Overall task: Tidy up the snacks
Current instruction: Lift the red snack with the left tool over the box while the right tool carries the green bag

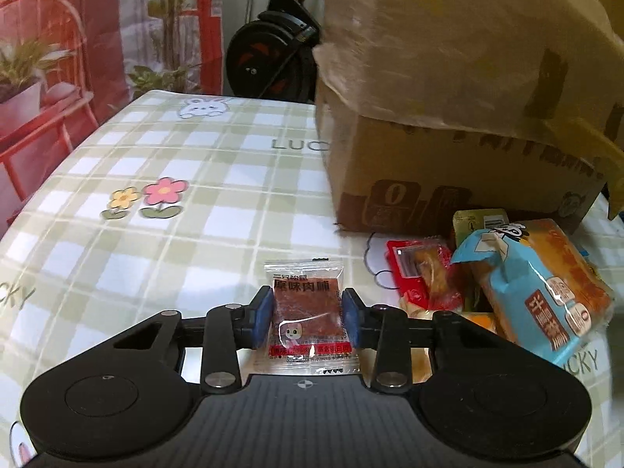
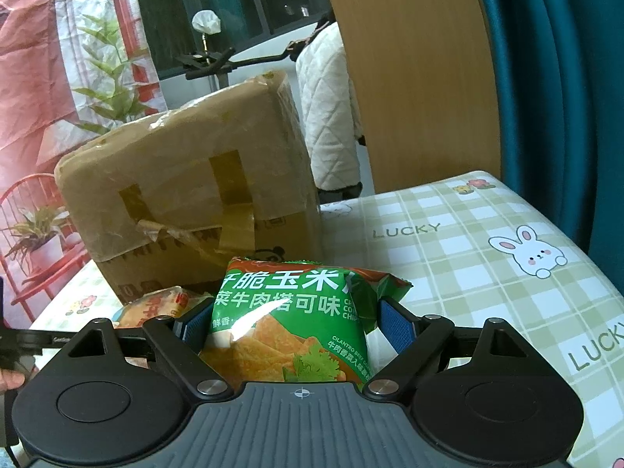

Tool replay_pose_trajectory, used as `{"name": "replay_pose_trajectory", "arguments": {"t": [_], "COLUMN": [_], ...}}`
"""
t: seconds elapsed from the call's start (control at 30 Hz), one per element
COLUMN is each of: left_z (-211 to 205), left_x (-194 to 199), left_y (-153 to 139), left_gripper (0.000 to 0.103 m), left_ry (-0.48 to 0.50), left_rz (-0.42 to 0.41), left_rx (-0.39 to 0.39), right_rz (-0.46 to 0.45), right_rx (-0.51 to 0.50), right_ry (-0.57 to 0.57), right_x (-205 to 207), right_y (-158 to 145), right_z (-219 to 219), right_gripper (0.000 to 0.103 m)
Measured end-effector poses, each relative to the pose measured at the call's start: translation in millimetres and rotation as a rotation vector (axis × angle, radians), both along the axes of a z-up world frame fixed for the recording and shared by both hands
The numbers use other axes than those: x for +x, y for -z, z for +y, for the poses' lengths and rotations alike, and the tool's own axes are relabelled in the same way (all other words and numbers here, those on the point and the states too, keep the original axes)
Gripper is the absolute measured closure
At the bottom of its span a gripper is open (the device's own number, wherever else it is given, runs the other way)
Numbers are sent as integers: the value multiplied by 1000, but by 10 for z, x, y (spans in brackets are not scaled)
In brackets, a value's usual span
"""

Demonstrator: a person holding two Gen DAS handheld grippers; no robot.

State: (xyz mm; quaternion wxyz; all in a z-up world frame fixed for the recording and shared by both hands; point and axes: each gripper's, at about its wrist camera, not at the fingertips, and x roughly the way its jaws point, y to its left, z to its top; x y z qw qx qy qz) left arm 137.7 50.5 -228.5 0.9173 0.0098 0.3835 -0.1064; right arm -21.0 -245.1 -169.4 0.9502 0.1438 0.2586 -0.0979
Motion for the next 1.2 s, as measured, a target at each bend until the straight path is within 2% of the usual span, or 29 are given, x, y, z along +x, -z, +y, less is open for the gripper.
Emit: {"name": "replay_pose_trajectory", "arguments": {"t": [0.13,0.3,0.53,0.67,0.87,0.97,1.1,1.2], "left_z": [140,215,154,34,-236,-393,-589,-688], "left_x": [-98,-184,-192,-143,70,249,614,905], "left_y": [-157,-530,-1044,-1316,-1808,-1989,-2068,-2068], "left_gripper": [63,63,63,63,63,63,63,63], "left_ry": [-13,9,39,66,121,153,187,197], "left_rz": [-35,-128,-252,-318,-434,-460,-459,-424], "left_rx": [-23,-44,-102,-122,-153,-177,-188,-200], "right_rz": [-17,-46,-96,-155,-289,-344,-368,-327], "right_rx": [-11,-51,-78,-98,-164,-197,-249,-268], "right_ry": [-2,23,110,124,47,-5,-87,-108], "right_x": [-14,-54,-114,-52,449,819,1401,1744], "right_y": [-60,-189,-396,-617,-1130,-1346,-1528,-1553], "right_z": [25,-16,-234,-325,-301,-228,-104,-84], "right_gripper": [19,19,19,19,19,19,19,19]}}
